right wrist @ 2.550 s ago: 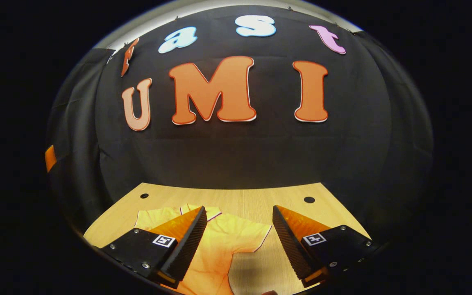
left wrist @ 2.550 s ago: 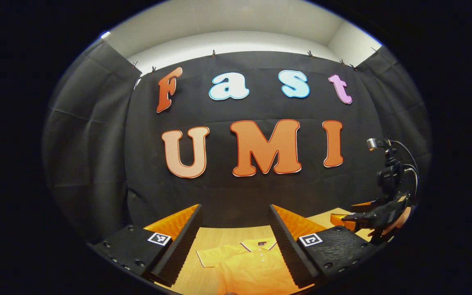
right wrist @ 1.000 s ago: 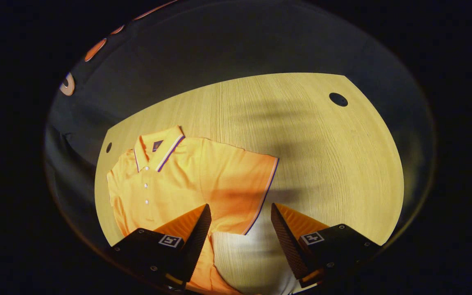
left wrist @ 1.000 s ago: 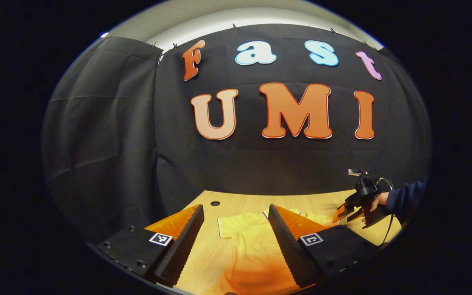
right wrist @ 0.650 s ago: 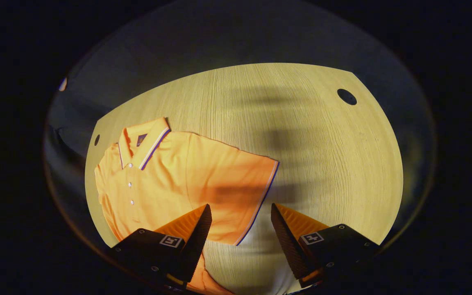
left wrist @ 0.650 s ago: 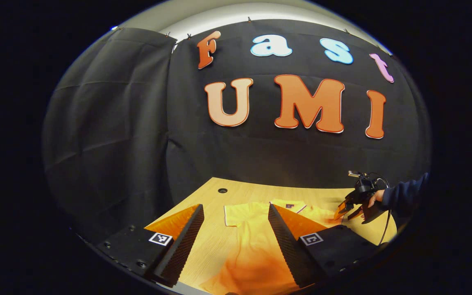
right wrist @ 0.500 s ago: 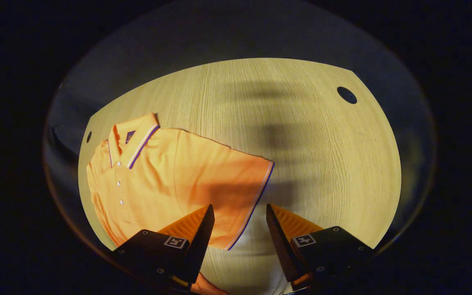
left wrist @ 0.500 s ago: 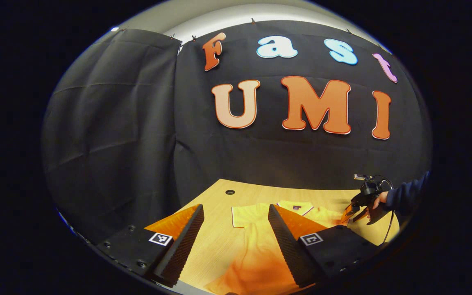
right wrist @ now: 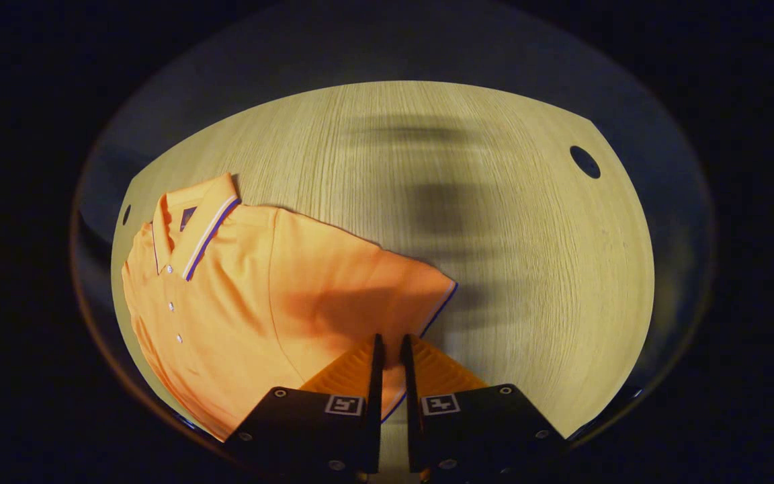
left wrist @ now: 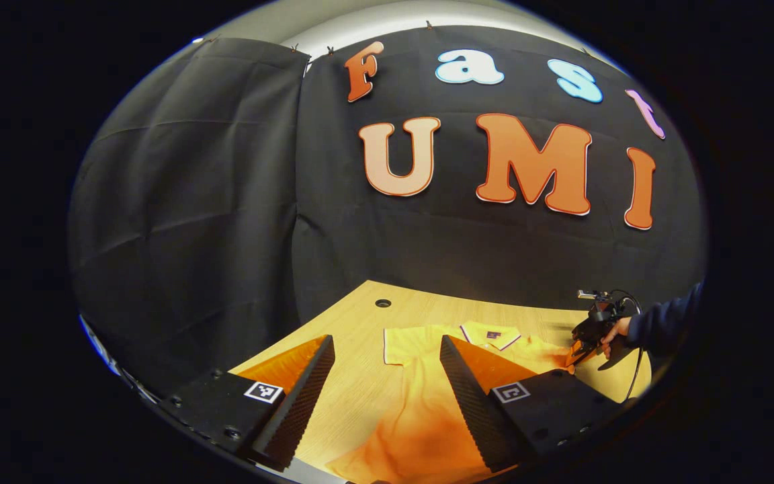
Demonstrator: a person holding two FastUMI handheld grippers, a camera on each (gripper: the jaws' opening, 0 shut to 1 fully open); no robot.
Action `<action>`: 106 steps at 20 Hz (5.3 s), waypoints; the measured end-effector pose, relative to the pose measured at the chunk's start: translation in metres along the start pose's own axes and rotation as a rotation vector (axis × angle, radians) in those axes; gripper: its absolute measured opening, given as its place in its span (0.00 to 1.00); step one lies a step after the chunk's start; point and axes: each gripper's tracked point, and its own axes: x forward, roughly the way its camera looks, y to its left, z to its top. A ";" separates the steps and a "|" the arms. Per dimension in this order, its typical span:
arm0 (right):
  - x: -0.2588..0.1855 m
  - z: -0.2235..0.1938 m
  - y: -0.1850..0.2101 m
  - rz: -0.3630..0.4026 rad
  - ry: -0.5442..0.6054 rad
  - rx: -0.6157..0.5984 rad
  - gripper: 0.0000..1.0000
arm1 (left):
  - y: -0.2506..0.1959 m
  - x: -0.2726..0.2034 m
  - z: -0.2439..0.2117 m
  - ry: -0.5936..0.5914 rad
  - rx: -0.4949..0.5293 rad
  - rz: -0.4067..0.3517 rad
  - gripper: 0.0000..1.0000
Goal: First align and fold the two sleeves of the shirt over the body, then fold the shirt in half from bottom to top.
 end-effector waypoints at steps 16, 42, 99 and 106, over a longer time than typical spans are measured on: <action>-0.061 0.035 0.083 0.134 -0.110 -0.131 0.08 | -0.008 0.010 -0.004 0.036 0.019 -0.016 0.97; -0.152 -0.023 0.118 0.168 -0.355 0.077 0.99 | 0.033 0.216 -0.067 0.464 -0.019 -0.235 0.98; -0.176 -0.224 0.092 0.036 -0.452 0.363 0.99 | -0.146 0.362 -0.154 0.928 0.426 -0.601 0.13; -0.185 -0.228 0.086 0.037 -0.488 0.419 0.99 | -0.167 0.326 -0.139 0.914 0.365 -0.737 0.82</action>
